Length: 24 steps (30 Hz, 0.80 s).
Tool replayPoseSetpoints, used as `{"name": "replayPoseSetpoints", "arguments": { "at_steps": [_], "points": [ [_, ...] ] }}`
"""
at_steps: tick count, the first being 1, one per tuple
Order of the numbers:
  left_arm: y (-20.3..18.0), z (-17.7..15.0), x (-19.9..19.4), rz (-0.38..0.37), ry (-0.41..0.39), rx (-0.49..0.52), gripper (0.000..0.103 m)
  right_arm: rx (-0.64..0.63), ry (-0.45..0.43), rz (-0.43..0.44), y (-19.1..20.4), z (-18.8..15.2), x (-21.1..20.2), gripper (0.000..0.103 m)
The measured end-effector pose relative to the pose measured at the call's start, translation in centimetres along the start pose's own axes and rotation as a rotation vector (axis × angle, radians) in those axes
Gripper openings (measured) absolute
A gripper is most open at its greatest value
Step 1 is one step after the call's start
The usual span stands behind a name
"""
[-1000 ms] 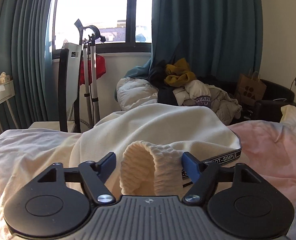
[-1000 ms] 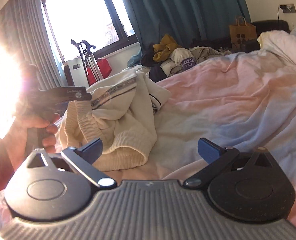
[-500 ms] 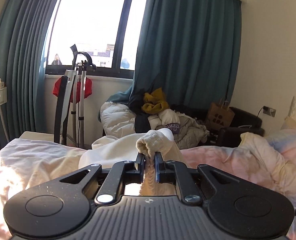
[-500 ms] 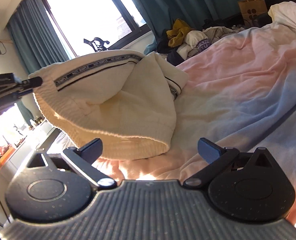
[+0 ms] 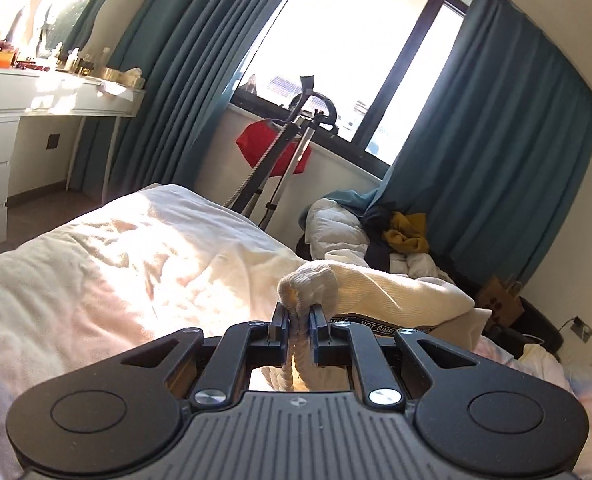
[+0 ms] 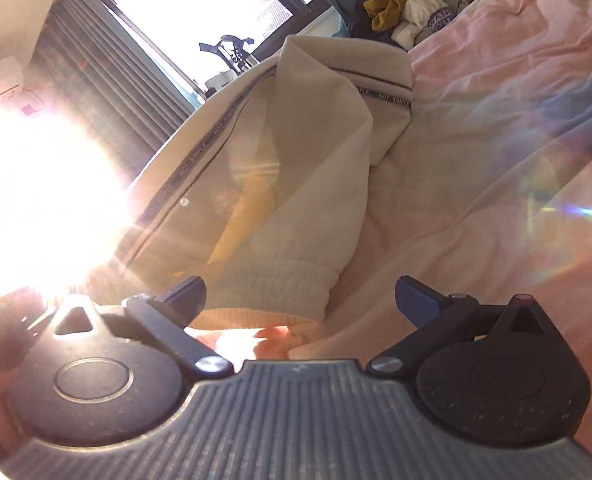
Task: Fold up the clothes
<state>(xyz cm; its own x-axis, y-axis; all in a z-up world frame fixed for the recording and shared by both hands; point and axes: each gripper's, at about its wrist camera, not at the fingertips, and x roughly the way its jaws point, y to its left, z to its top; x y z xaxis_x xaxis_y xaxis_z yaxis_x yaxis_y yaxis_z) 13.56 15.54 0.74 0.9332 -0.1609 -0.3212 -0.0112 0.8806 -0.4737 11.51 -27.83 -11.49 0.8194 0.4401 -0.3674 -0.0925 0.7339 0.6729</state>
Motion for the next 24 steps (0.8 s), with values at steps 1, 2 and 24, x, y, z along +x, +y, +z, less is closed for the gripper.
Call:
{"name": "replayPoseSetpoints", "arguments": {
  "at_steps": [1,2,24],
  "points": [
    [0.6,0.2,0.1,-0.005,0.003,-0.023,0.011,-0.002,0.002,0.005,0.0,-0.1,0.5,0.103],
    [1.1,0.2,0.2,-0.014,0.006,-0.035,0.011,-0.004,0.003,0.009,0.0,-0.1,1.0,0.103],
    [4.2,-1.8,5.7,0.019,0.123,-0.016,0.015,0.149,0.057,0.080,-0.4,0.9,6.3,0.031]
  ]
}}
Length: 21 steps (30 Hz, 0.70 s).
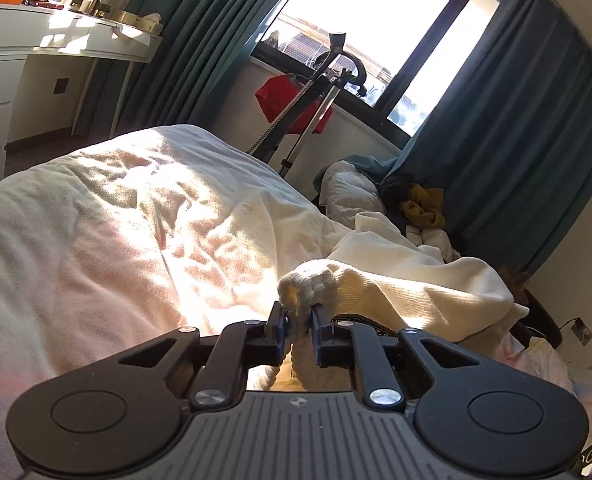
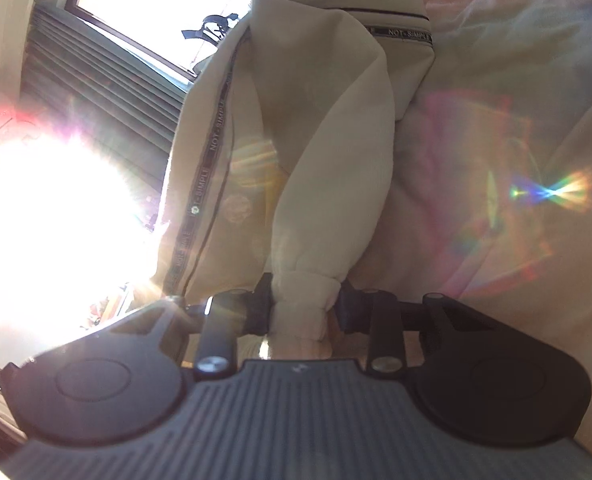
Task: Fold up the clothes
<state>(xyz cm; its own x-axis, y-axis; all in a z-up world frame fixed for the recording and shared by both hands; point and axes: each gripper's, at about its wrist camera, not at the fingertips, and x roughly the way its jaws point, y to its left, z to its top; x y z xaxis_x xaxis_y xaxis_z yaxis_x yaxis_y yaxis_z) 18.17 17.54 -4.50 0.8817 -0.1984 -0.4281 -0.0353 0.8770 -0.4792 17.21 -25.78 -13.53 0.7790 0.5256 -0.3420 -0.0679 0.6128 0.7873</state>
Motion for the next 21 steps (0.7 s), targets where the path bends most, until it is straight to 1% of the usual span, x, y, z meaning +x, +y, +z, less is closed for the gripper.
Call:
{"name": "replayPoseSetpoints", "arguments": {
  "at_steps": [4,7,9,11,14,18,21],
  "points": [
    [-0.4,-0.2,-0.1,0.001,0.020,0.019,0.015,-0.031,-0.066,0.003,1.8,-0.2,-2.4,0.027],
    [-0.6,-0.3,-0.7,-0.036,0.021,-0.027,0.014,-0.061,-0.102,0.006,3.3,-0.8,-4.7,0.025],
    [-1.0,-0.1,-1.4,-0.057,0.007,-0.047,0.012,-0.076,-0.104,0.034,4.1,-1.6,-6.1,0.025],
    [-1.3,0.7,-2.4,-0.066,-0.021,-0.074,0.011,-0.119,-0.067,0.061,4.9,-3.0,-6.5,0.024],
    [-1.3,2.9,-3.9,-0.069,-0.062,-0.099,0.010,-0.191,-0.006,0.103,7.2,-5.6,-5.5,0.024],
    [0.1,7.1,-6.3,-0.067,-0.134,-0.122,0.010,-0.268,0.015,0.239,11.4,-8.5,-4.9,0.024],
    [2.1,11.0,-7.2,-0.030,-0.163,-0.092,0.009,-0.281,0.058,0.304,14.8,-10.6,-3.4,0.024]
  ]
}}
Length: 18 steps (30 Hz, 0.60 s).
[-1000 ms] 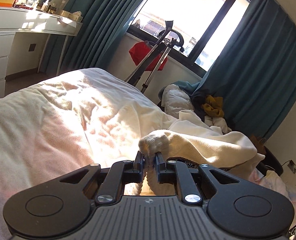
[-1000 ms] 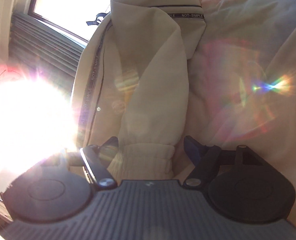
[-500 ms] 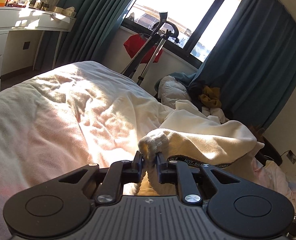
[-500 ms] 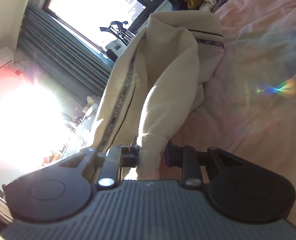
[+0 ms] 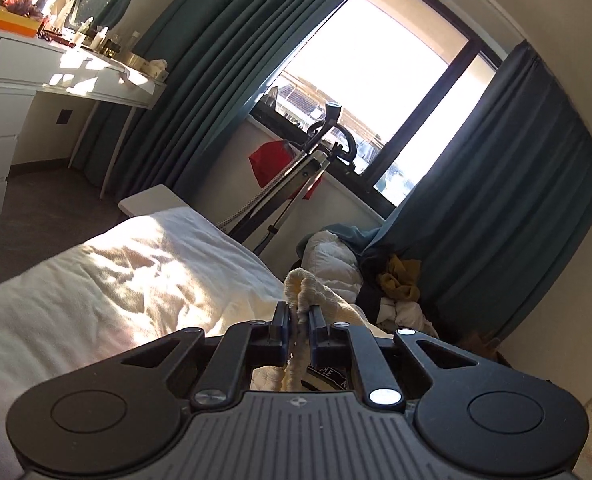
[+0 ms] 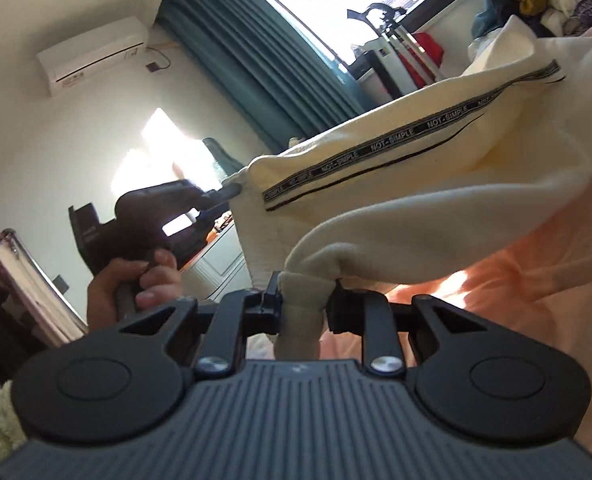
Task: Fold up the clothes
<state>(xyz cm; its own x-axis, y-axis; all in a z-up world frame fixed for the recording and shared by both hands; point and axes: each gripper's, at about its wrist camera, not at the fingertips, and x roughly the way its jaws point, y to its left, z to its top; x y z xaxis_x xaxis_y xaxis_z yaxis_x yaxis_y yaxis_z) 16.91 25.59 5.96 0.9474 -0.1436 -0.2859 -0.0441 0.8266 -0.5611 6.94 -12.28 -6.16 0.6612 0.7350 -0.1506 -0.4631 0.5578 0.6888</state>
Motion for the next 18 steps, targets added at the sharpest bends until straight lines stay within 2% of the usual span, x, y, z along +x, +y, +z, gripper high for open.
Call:
{"name": "replayPoseSetpoints", "arguments": {
  "at_steps": [6,9,11,14,18],
  "points": [
    [4.5,7.2,1.4,0.102,-0.021,0.047,0.009,0.009,0.076,0.123,3.4,-2.1,8.6,0.024],
    [8.4,9.4,3.6,0.204,-0.028,0.040,0.009,-0.016,0.120,0.165,4.8,-3.8,13.2,0.024],
    [12.0,9.3,6.0,0.282,0.017,0.032,0.010,-0.039,0.156,0.161,5.0,-4.8,16.2,0.024],
    [16.9,7.2,9.3,0.367,0.109,0.003,0.010,-0.039,0.226,0.125,4.2,-6.3,18.9,0.024],
    [19.8,5.4,10.5,0.352,0.117,-0.029,0.011,-0.077,0.267,0.125,3.8,-6.9,19.1,0.024]
  ]
}}
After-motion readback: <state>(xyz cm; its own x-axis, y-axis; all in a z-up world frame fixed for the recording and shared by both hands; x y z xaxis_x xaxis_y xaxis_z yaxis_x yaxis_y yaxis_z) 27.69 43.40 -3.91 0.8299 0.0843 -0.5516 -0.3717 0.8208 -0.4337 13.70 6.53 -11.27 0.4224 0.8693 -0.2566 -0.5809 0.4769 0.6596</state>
